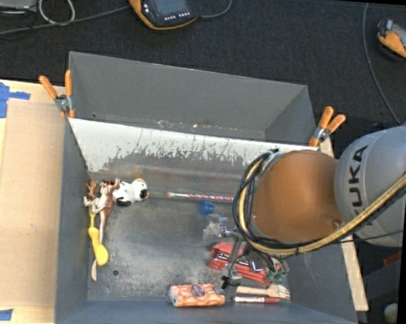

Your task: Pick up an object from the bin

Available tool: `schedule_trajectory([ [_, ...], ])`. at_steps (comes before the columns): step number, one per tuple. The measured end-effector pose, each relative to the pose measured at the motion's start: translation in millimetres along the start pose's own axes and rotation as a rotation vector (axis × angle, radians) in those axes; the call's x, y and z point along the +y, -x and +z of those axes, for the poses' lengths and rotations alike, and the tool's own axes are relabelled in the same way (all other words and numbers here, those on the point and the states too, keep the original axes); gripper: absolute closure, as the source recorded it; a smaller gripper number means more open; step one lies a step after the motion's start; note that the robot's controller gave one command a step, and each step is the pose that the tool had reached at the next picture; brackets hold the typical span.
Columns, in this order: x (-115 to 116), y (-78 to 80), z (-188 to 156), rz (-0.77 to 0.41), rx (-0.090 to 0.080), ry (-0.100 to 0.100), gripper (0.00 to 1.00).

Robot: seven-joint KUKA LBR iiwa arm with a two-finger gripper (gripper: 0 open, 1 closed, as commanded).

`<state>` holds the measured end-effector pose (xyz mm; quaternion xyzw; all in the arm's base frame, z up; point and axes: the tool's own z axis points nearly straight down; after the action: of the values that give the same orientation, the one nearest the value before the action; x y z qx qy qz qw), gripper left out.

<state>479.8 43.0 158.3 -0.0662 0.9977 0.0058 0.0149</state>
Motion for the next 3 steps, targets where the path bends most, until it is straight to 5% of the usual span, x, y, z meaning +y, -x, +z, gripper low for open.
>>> schedule_trajectory([
  [1,-11.6,-6.1,-67.7,-0.074,0.000,0.005,0.00],
  [2,-68.1,15.6,-19.2,-0.143,-0.003,0.000,0.00],
  [3,-73.8,8.0,2.9,-0.144,0.003,0.004,0.00],
])
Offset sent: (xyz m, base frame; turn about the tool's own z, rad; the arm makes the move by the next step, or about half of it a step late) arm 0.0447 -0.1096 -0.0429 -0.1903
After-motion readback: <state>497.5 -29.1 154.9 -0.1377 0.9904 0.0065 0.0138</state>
